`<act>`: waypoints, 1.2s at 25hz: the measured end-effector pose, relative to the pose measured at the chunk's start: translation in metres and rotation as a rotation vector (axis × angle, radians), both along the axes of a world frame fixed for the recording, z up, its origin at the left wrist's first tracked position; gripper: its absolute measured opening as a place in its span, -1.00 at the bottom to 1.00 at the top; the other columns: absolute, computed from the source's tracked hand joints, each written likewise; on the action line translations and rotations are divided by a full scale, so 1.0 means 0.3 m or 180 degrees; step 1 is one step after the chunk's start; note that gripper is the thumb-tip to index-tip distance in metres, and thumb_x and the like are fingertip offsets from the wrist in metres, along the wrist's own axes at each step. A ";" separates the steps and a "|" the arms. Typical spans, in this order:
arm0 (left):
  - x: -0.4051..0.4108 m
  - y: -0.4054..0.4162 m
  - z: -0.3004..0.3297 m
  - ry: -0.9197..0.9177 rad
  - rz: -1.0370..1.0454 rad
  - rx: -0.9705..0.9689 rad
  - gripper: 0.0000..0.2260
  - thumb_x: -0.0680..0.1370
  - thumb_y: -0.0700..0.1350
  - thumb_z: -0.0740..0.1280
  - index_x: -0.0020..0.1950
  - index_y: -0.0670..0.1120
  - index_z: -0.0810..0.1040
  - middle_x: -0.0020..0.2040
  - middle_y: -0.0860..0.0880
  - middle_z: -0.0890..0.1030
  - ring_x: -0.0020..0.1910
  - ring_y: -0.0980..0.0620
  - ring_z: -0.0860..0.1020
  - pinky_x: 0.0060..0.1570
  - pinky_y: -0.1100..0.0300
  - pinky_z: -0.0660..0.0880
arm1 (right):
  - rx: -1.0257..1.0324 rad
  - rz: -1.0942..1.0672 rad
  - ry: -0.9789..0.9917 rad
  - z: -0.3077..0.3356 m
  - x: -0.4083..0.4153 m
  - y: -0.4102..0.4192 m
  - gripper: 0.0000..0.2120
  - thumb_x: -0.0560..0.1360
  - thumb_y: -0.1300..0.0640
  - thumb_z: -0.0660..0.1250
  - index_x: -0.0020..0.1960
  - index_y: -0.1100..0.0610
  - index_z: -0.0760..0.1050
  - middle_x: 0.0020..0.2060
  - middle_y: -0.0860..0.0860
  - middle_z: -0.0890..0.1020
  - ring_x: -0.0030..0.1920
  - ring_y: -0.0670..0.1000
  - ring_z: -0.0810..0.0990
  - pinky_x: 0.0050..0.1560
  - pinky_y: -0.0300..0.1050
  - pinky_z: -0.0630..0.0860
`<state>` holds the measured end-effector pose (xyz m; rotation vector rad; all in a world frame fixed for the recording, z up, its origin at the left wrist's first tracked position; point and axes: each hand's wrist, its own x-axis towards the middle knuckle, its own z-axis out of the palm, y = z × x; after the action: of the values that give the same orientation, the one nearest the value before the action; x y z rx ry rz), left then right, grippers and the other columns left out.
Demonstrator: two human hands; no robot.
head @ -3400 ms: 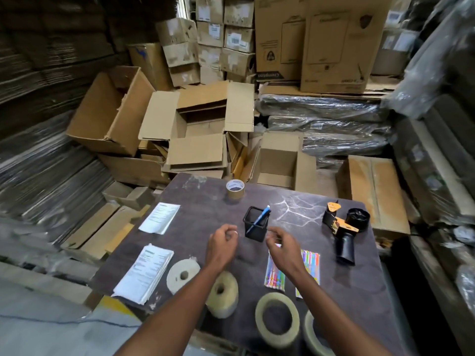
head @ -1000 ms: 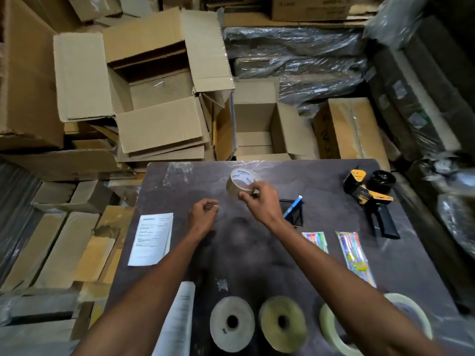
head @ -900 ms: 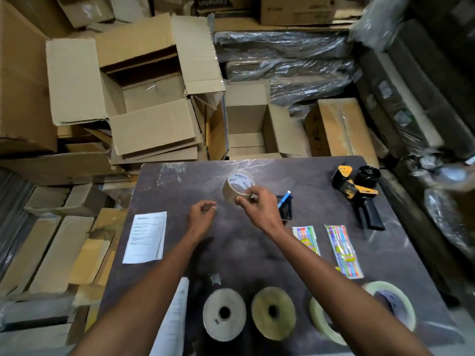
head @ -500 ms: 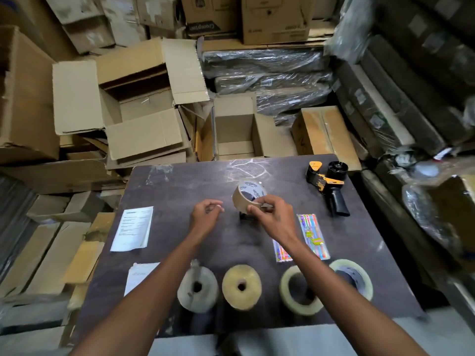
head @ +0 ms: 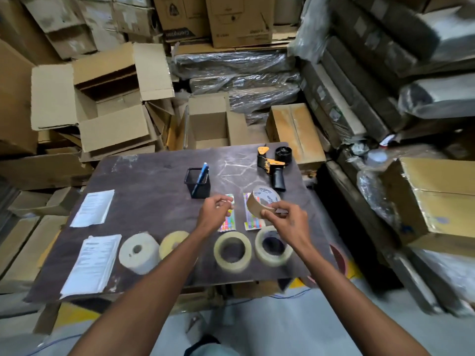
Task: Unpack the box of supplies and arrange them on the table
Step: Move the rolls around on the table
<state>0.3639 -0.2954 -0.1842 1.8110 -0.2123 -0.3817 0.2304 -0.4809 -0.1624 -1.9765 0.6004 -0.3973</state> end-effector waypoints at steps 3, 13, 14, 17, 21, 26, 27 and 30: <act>-0.129 -0.143 -0.007 0.0009 -0.0102 0.0079 -0.83 0.56 -0.26 0.26 -0.06 -0.06 0.62 -0.19 -0.08 0.68 -0.31 0.02 0.58 -0.29 0.25 0.48 | -0.0069 -0.0098 0.0120 -0.024 -0.126 -0.123 -0.79 0.36 -0.06 0.56 -0.07 0.01 0.71 -0.25 -0.13 0.72 -0.19 -0.22 0.67 -0.16 -0.30 0.52; -0.192 -0.563 -0.087 0.0195 -0.0529 0.0208 -0.84 0.58 -0.23 0.28 -0.03 -0.03 0.63 -0.16 -0.05 0.69 -0.27 0.06 0.59 -0.33 0.33 0.46 | 0.0275 -0.0711 0.0309 -0.116 -0.284 -0.468 -0.86 0.40 -0.05 0.53 -0.08 -0.03 0.70 -0.21 -0.17 0.72 -0.21 -0.18 0.69 -0.09 -0.18 0.60; -0.192 -0.597 -0.106 0.0213 -0.0575 0.0228 -0.85 0.58 -0.21 0.29 -0.04 -0.02 0.63 -0.16 -0.04 0.69 -0.28 0.06 0.59 -0.32 0.32 0.46 | 0.0295 -0.0791 0.0333 -0.124 -0.297 -0.497 -0.85 0.40 -0.05 0.52 -0.08 -0.02 0.70 -0.19 -0.17 0.72 -0.19 -0.19 0.69 -0.09 -0.22 0.59; -0.192 -0.692 -0.160 0.0260 -0.0704 0.0322 -0.88 0.50 -0.09 0.31 -0.09 0.03 0.65 -0.19 0.01 0.71 -0.28 0.08 0.60 -0.24 0.22 0.47 | 0.0409 -0.1037 0.0422 -0.148 -0.330 -0.584 -0.83 0.41 -0.08 0.52 -0.07 -0.02 0.70 -0.16 -0.19 0.72 -0.16 -0.25 0.67 -0.07 -0.29 0.53; -0.220 -0.812 -0.219 0.0298 -0.0767 0.0447 -0.93 0.46 -0.05 0.36 -0.15 0.07 0.65 -0.19 -0.01 0.71 -0.26 0.06 0.60 -0.16 0.18 0.51 | 0.0421 -0.1254 0.0681 -0.225 -0.376 -0.685 -0.81 0.40 -0.07 0.53 -0.05 -0.01 0.71 -0.24 -0.13 0.70 -0.17 -0.17 0.65 -0.14 -0.39 0.47; -0.253 -0.940 -0.294 0.0370 -0.0589 0.0603 -0.80 0.54 -0.15 0.39 -0.16 0.16 0.66 -0.16 0.02 0.70 -0.15 -0.01 0.64 -0.07 -0.03 0.59 | 0.0543 -0.1225 0.1123 -0.342 -0.421 -0.806 -0.94 0.41 0.05 0.52 -0.14 0.02 0.72 -0.26 0.01 0.69 -0.13 0.00 0.65 -0.12 -0.17 0.49; -0.259 -0.965 -0.306 0.0408 -0.0515 0.0599 -0.82 0.53 -0.14 0.38 -0.16 0.15 0.65 -0.16 0.02 0.69 -0.14 -0.05 0.64 -0.05 -0.06 0.59 | 0.0566 -0.1202 0.1227 -0.379 -0.429 -0.836 -0.96 0.41 0.06 0.52 -0.19 0.01 0.70 -0.25 0.05 0.70 -0.13 0.04 0.66 -0.12 -0.14 0.50; -0.264 -1.008 -0.319 0.0298 -0.0264 0.0549 -0.90 0.43 0.05 0.34 -0.14 0.19 0.66 -0.20 0.05 0.68 -0.13 -0.16 0.66 -0.10 -0.02 0.59 | 0.0580 -0.1014 0.1567 -0.475 -0.437 -0.915 -0.92 0.40 0.04 0.53 -0.24 -0.02 0.65 -0.18 0.06 0.72 -0.08 0.06 0.65 -0.13 -0.15 0.45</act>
<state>0.2846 -0.5978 -0.2800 1.9525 -0.1943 -0.5567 0.0994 -0.7553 -0.3048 -1.8067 1.2284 -0.0350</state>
